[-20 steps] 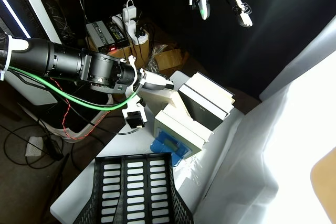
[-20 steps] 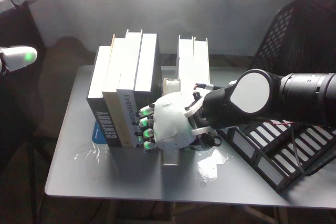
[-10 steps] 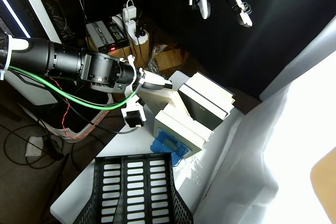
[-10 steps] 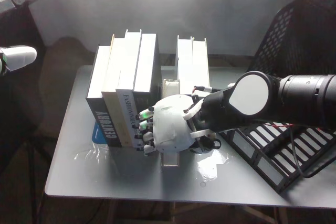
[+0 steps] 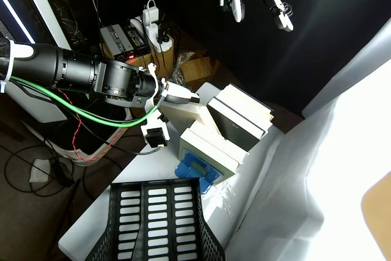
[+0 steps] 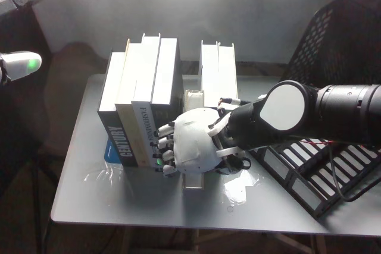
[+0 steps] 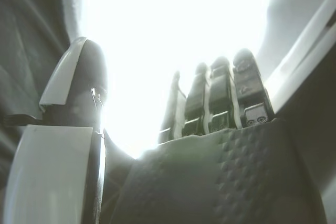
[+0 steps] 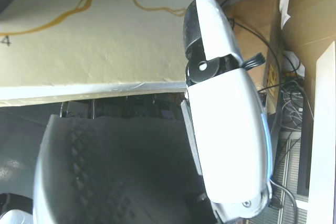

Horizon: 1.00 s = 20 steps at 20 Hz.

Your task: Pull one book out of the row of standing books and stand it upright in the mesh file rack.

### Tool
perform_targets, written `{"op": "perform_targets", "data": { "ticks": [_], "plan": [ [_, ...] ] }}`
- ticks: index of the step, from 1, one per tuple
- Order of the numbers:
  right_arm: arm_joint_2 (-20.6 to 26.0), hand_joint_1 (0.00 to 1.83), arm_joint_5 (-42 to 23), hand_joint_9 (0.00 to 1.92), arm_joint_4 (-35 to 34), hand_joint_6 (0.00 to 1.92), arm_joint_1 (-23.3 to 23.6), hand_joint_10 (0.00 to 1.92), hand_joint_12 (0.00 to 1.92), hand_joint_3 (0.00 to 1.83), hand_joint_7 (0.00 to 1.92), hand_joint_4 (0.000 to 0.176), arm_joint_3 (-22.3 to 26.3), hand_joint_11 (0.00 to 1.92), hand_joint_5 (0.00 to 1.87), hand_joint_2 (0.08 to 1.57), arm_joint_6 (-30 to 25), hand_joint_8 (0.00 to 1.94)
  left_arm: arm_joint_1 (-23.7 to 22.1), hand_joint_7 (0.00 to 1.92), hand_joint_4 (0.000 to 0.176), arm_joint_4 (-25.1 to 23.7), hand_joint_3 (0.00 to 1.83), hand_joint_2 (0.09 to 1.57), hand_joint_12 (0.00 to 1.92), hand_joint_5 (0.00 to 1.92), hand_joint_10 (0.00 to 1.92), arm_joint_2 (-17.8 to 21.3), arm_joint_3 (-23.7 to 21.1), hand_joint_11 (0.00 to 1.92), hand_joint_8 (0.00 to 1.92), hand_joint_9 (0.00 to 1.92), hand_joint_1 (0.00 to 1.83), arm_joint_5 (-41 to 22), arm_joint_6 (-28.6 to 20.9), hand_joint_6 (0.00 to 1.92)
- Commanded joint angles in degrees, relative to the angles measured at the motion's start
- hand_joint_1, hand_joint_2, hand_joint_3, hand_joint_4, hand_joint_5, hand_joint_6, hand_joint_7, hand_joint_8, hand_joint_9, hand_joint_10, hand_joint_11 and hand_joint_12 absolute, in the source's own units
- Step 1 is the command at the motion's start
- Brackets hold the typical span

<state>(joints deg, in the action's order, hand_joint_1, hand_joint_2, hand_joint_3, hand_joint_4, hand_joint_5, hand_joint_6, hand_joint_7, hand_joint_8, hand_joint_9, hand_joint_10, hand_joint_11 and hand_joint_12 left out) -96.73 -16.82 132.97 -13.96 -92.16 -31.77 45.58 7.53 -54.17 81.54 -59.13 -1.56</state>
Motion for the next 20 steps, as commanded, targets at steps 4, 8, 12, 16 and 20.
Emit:
{"op": "perform_targets", "data": {
  "ticks": [4,8,12,16,20],
  "plan": [
    [0.76,1.22,1.34,0.00,0.41,0.37,-0.59,0.43,1.19,0.00,0.25,0.000,0.25,0.00,0.24,1.09,-0.02,0.01,-0.18,0.06,0.052,2.10,0.01,1.26,0.00,0.14,0.00,0.09,0.75,0.00,0.00,0.00,0.82,-6.88,-0.33,0.00],
    [0.76,1.22,1.11,0.00,0.41,0.37,-0.59,0.43,1.19,0.00,0.25,0.000,0.35,0.00,0.24,1.09,-0.02,0.01,-0.20,0.04,0.060,1.74,0.00,1.26,0.00,0.13,0.00,-0.48,1.43,0.00,0.00,0.00,0.79,-6.70,-0.33,0.00],
    [0.79,1.22,1.00,0.00,0.42,0.38,-0.09,0.43,1.19,0.00,0.25,0.000,0.27,0.00,0.23,1.09,0.18,0.01,-1.30,0.08,0.067,0.33,0.00,1.24,0.00,0.13,0.00,-1.35,2.49,0.00,0.01,0.00,0.83,-6.10,-0.33,0.00],
    [0.79,1.22,-0.03,0.00,0.10,0.38,0.11,0.43,1.19,0.00,0.25,0.000,-0.43,0.00,0.23,1.09,0.16,0.01,-2.11,0.07,0.063,-0.20,0.00,1.22,0.00,0.16,0.00,-1.14,2.61,0.00,0.01,0.00,0.86,-6.29,-0.33,0.01],
    [2.57,1.22,-0.39,0.00,-1.57,0.38,1.02,0.43,1.19,0.00,0.25,0.000,1.12,0.00,0.23,1.09,0.17,0.01,-2.60,0.08,0.046,-0.65,0.00,1.23,0.00,0.17,0.00,-1.19,2.66,0.00,0.01,0.00,0.81,-6.29,-0.33,0.01]
  ]
}}
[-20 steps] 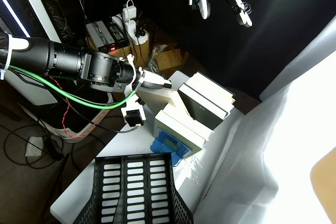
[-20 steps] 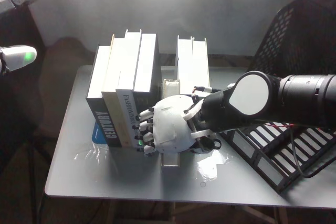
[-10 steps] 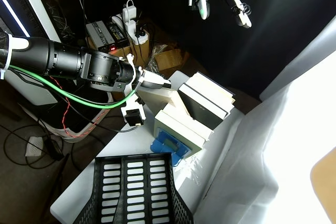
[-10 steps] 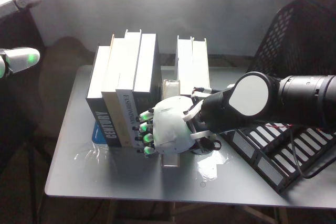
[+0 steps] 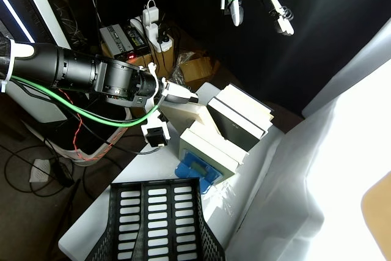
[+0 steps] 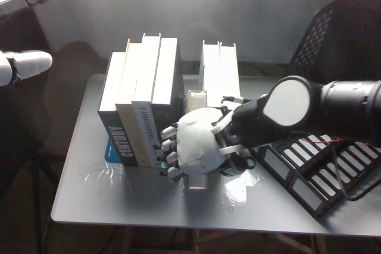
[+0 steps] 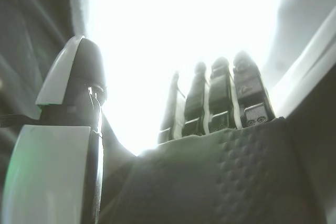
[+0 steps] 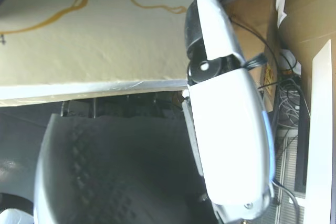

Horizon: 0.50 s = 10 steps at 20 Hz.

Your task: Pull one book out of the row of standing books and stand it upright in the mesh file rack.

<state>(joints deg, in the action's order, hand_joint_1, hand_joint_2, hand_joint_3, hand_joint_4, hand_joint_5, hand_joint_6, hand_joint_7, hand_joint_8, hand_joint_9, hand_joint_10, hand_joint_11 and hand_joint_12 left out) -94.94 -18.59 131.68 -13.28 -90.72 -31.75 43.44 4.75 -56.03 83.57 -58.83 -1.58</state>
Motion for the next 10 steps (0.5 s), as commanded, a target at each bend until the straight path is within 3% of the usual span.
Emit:
{"op": "perform_targets", "data": {
  "ticks": [1,4,7,8,9,10],
  "plan": [
    [1.43,1.22,1.38,0.00,-0.56,0.38,0.59,0.43,1.19,0.00,0.25,0.000,0.36,0.00,0.23,1.09,0.15,0.01,-0.46,0.09,0.039,2.10,0.00,1.23,0.00,0.16,0.00,0.67,0.62,0.00,0.01,0.00,0.80,-6.60,-0.31,0.01],
    [4.21,1.22,1.34,0.00,-0.99,0.39,1.93,0.43,1.19,0.00,0.25,0.000,3.38,0.00,0.23,1.09,0.18,0.01,-0.46,0.08,0.037,2.10,0.00,1.23,0.00,0.17,0.00,0.67,0.53,0.00,0.01,0.00,0.81,-6.62,-0.31,0.02],
    [6.00,1.22,-0.48,0.00,-5.87,0.39,3.17,0.43,1.19,0.00,0.25,0.000,5.12,0.00,0.23,1.09,4.37,0.00,-0.46,0.09,0.037,2.10,0.00,1.23,0.00,0.18,0.00,0.65,0.41,0.00,0.01,0.00,0.83,-6.68,-0.31,0.02],
    [6.75,0.81,-1.27,0.00,-6.93,0.08,3.66,0.09,0.24,0.00,0.05,0.008,5.81,0.00,0.04,0.93,5.05,0.00,-0.45,0.09,0.039,2.10,0.00,1.23,0.00,0.17,0.00,0.68,0.38,0.00,0.01,0.00,0.84,-6.68,-0.31,0.02],
    [7.83,0.74,-1.96,0.00,-8.04,0.01,4.23,0.02,0.05,0.00,0.01,0.009,6.78,0.00,0.01,0.90,5.82,0.00,-0.45,0.08,0.041,2.11,0.00,1.24,0.00,0.17,0.00,0.72,0.37,0.00,0.00,0.00,0.83,-6.70,-0.31,0.01],
    [8.94,0.75,-2.86,0.00,-9.56,0.00,4.74,0.00,0.01,0.00,0.00,0.000,7.75,0.00,0.00,0.89,6.70,0.00,-0.45,0.08,0.042,2.12,0.00,1.24,0.00,0.16,0.00,0.75,0.35,0.00,0.00,0.00,0.84,-6.70,-0.31,0.01]
  ]
}}
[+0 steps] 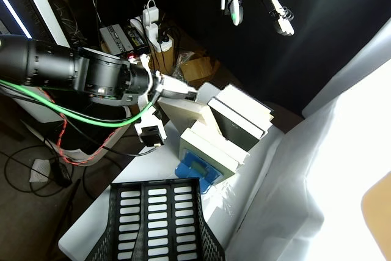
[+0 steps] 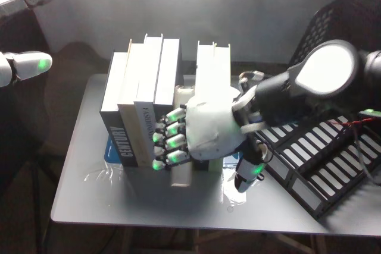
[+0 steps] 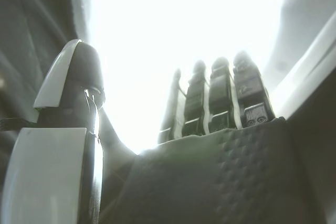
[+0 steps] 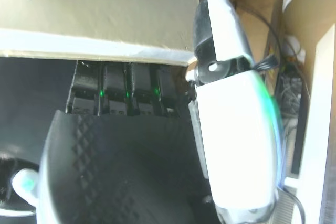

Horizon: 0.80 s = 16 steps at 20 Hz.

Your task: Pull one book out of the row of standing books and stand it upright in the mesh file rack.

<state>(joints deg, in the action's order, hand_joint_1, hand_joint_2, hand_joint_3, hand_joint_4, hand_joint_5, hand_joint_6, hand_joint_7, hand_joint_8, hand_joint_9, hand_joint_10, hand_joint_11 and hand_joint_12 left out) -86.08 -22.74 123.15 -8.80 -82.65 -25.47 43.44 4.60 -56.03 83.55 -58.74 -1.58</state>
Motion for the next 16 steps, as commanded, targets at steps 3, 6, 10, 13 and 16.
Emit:
{"op": "perform_targets", "data": {
  "ticks": [3,6,10,13,16],
  "plan": [
    [3.62,0.75,-1.33,0.00,-4.82,0.00,1.70,0.00,0.00,0.00,0.00,0.000,2.21,0.00,0.00,0.88,1.07,0.00,-0.45,0.03,0.050,2.27,0.00,1.25,0.00,0.12,0.00,0.96,0.02,0.00,0.00,0.00,0.82,-6.55,-0.31,0.00],
    [4.53,0.73,-1.52,0.00,-6.09,0.00,2.29,0.00,0.00,0.00,0.00,0.000,3.03,0.00,0.00,0.91,2.34,0.00,-0.46,0.02,0.053,2.29,0.00,1.25,0.00,0.12,0.00,1.19,-0.22,0.00,0.00,0.00,0.83,-6.47,-0.31,0.00],
    [5.61,0.78,-2.28,0.00,-7.13,0.00,2.54,0.00,0.00,0.00,0.00,0.000,3.73,0.00,0.00,0.88,2.34,0.00,-0.45,0.03,0.068,2.22,0.01,1.26,0.00,0.10,0.00,1.31,-0.41,0.00,0.01,0.00,0.81,-6.46,-0.31,0.00],
    [7.16,0.75,-2.78,0.00,-8.45,0.00,3.51,0.00,0.00,0.00,0.00,0.000,4.02,0.00,0.00,0.91,2.44,0.00,-0.45,0.04,0.085,1.92,0.01,1.26,0.00,0.11,0.00,1.27,-0.35,0.00,0.01,0.00,0.82,-6.11,-0.31,0.01],
    [8.45,0.92,-2.71,0.00,-8.65,0.00,3.70,0.00,0.00,0.00,0.00,0.025,3.32,0.00,0.00,0.90,2.44,0.00,-0.71,0.01,0.107,1.36,0.00,1.26,0.00,0.11,0.00,1.18,-0.15,0.00,0.00,0.00,0.84,-5.79,-0.31,0.00]
  ]
}}
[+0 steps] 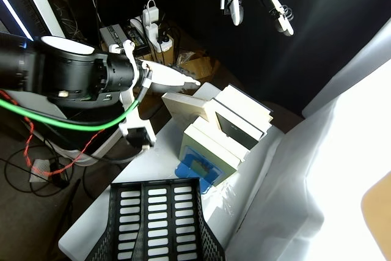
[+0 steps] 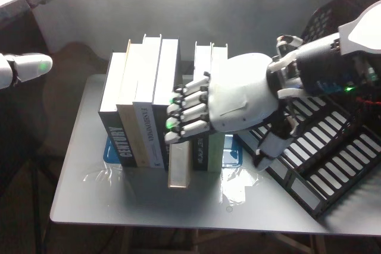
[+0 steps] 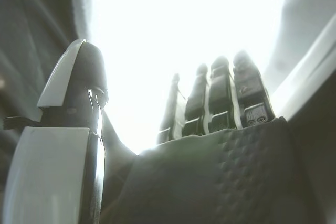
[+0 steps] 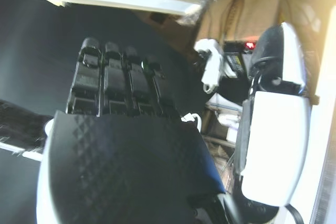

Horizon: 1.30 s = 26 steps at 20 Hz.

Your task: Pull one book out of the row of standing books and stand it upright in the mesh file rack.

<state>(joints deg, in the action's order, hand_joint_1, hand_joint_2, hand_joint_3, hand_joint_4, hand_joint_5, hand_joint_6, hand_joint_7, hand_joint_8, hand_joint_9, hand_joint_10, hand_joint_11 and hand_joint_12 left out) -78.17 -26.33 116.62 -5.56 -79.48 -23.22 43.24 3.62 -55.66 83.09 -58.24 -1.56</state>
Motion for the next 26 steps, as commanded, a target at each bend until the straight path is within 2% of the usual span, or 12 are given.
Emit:
{"op": "perform_targets", "data": {
  "ticks": [1,3,4,5,6,8,10,17,18,21,23,26],
  "plan": [
    [0.64,0.92,0.87,0.00,-2.40,0.00,0.47,0.00,0.00,0.00,0.00,0.025,-0.32,0.00,0.00,0.90,0.18,0.00,-0.70,0.01,0.107,2.12,0.00,1.26,0.00,0.11,0.00,0.60,0.54,0.00,0.00,0.00,0.84,-6.04,-0.33,0.00],
    [-0.24,0.96,0.68,0.00,-2.65,0.00,0.94,0.00,0.00,0.00,0.00,0.042,-1.52,0.00,0.00,0.90,0.17,0.00,-0.72,0.00,0.099,2.02,0.00,1.26,0.00,0.09,0.00,0.25,0.95,0.00,0.00,0.00,0.82,-5.66,-0.33,0.00],
    [-1.09,0.90,0.61,0.00,-2.60,0.00,1.18,0.00,0.00,0.00,0.00,0.072,-2.22,0.00,0.00,0.91,0.17,0.00,-0.74,0.00,0.098,1.93,0.00,1.26,0.00,0.09,0.00,0.08,1.18,0.00,0.00,0.00,0.82,-5.49,-0.33,0.00],
    [-2.27,0.83,0.61,0.00,-2.60,0.00,1.21,0.00,0.00,0.02,0.00,0.037,-3.14,0.00,0.00,0.96,0.17,0.00,-0.86,0.03,0.080,1.80,0.00,1.26,0.00,0.10,0.00,-0.10,1.38,0.00,0.01,0.00,0.83,-5.28,-0.33,0.01],
    [-3.30,0.83,0.60,0.00,-2.61,0.00,1.21,0.00,0.00,0.02,0.00,0.037,-4.12,0.00,0.00,0.96,0.14,0.00,-0.98,0.03,0.080,1.67,0.00,1.26,0.00,0.10,0.00,-0.26,1.55,0.00,0.01,0.00,0.83,-5.04,-0.33,0.01],
    [-4.80,0.90,0.51,0.00,-2.61,0.00,1.21,0.00,0.00,0.00,0.00,0.002,-5.39,0.00,0.00,0.94,0.10,0.00,-1.06,0.04,0.068,1.57,0.01,1.27,0.00,0.08,0.00,-0.59,1.93,0.00,0.01,0.00,0.83,-4.63,-0.33,0.00],
    [-6.41,0.92,0.18,0.00,-1.73,0.00,1.21,0.00,0.00,0.00,0.00,0.005,-6.06,0.00,0.00,0.93,0.08,0.00,-1.06,0.03,0.080,1.58,0.00,1.26,0.00,0.06,0.00,-0.78,2.22,0.00,0.01,0.00,0.82,-4.46,-0.33,0.00],
    [-8.75,0.83,2.26,0.00,4.22,0.00,0.18,0.00,0.00,0.00,0.00,0.000,-7.04,0.00,0.00,0.88,-0.18,0.00,-1.12,0.05,0.069,1.58,0.00,1.24,0.00,0.08,0.00,-1.01,2.41,0.00,0.01,0.00,0.87,-4.52,-0.33,0.01],
    [-9.10,0.80,2.55,0.00,4.43,0.00,-0.41,0.00,0.00,0.00,0.00,0.024,-7.33,0.00,0.00,0.89,-0.18,0.00,-1.14,0.04,0.071,1.58,0.00,1.24,0.00,0.09,0.00,-1.01,2.42,0.00,0.01,0.00,0.87,-4.58,-0.33,0.01],
    [-10.66,0.77,4.97,0.00,5.92,0.00,-2.31,0.00,0.00,0.00,0.00,0.027,-8.43,0.00,0.00,0.90,-0.18,0.00,-1.25,0.04,0.071,1.58,0.00,1.25,0.00,0.09,0.00,-1.00,2.34,0.00,0.00,0.00,0.87,-4.94,-0.33,0.01],
    [-12.00,0.73,5.92,0.00,6.01,0.00,-3.29,0.00,0.00,0.01,0.00,0.005,-9.50,0.00,0.00,0.94,-0.18,0.00,-1.27,0.02,0.094,1.58,0.00,1.26,0.00,0.07,0.00,-0.97,2.34,0.00,0.00,0.00,0.82,-5.15,-0.33,0.00],
    [-12.93,0.75,7.49,0.00,7.10,0.00,-4.51,0.00,0.00,0.01,0.00,0.007,-10.28,0.00,0.00,0.94,-0.18,0.00,-1.56,0.03,0.074,1.36,0.00,1.25,0.00,0.07,0.00,-0.98,2.36,0.00,0.01,0.00,0.83,-5.29,-0.33,0.01]
  ]
}}
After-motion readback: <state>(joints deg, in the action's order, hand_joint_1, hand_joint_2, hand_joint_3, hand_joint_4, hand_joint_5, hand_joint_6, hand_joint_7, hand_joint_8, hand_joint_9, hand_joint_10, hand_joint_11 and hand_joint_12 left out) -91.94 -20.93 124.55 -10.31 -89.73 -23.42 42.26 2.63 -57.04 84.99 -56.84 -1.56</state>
